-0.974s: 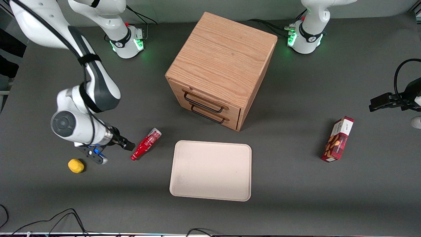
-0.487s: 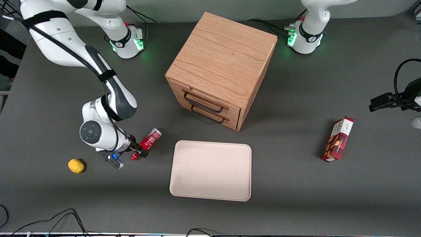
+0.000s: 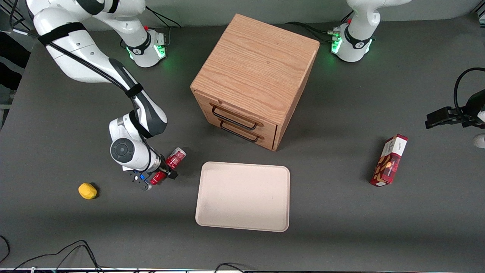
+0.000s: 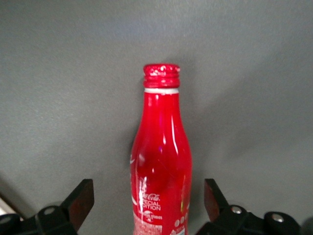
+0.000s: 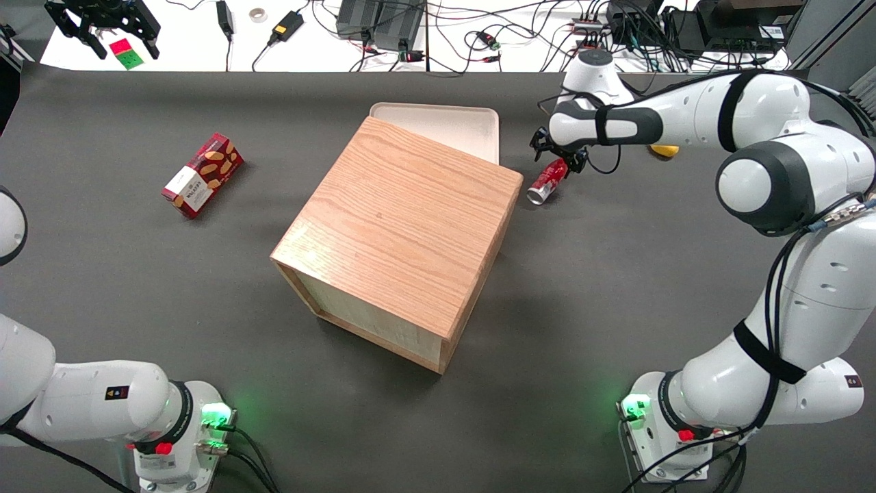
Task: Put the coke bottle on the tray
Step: 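Close the right gripper around the red bottle, then lift the red bottle and carry it toward the cream tray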
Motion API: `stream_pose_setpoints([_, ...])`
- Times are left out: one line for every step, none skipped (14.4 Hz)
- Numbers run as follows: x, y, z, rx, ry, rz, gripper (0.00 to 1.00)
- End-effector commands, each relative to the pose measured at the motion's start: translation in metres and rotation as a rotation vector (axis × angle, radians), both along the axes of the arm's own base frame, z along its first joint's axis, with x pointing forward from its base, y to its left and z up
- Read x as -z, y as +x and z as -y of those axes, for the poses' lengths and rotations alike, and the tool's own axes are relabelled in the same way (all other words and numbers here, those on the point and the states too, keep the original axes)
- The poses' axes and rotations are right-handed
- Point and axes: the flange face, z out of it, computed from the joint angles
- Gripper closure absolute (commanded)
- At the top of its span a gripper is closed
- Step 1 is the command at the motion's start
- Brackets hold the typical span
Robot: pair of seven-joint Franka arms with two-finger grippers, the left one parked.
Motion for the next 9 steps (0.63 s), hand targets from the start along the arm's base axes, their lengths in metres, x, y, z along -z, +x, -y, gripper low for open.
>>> stream_pose_setpoints([0.0041, -0.0089, -0.0061, 0.013, -0.010, 0.034, 0.00])
stream_pose_setpoints([0.0079, -0.0114, -0.0065, 0.012, -0.006, 0.036, 0.00])
stream_pose_setpoints([0.0097, -0.0128, -0.0088, 0.009, 0.000, 0.042, 0.00])
stream_pose_setpoints([0.0123, -0.0134, -0.0082, 0.009, 0.002, 0.043, 0.02])
stream_pose_setpoints([0.0122, -0.0136, -0.0091, 0.008, 0.003, 0.043, 0.11])
stream_pose_setpoints([0.0122, -0.0139, -0.0100, 0.007, 0.003, 0.043, 0.23])
stream_pose_setpoints([0.0126, -0.0141, -0.0092, 0.008, 0.003, 0.043, 0.36])
stream_pose_setpoints([0.0125, -0.0139, -0.0092, 0.008, 0.004, 0.045, 0.48])
stream_pose_setpoints([0.0137, -0.0144, -0.0093, 0.008, 0.005, 0.045, 0.56])
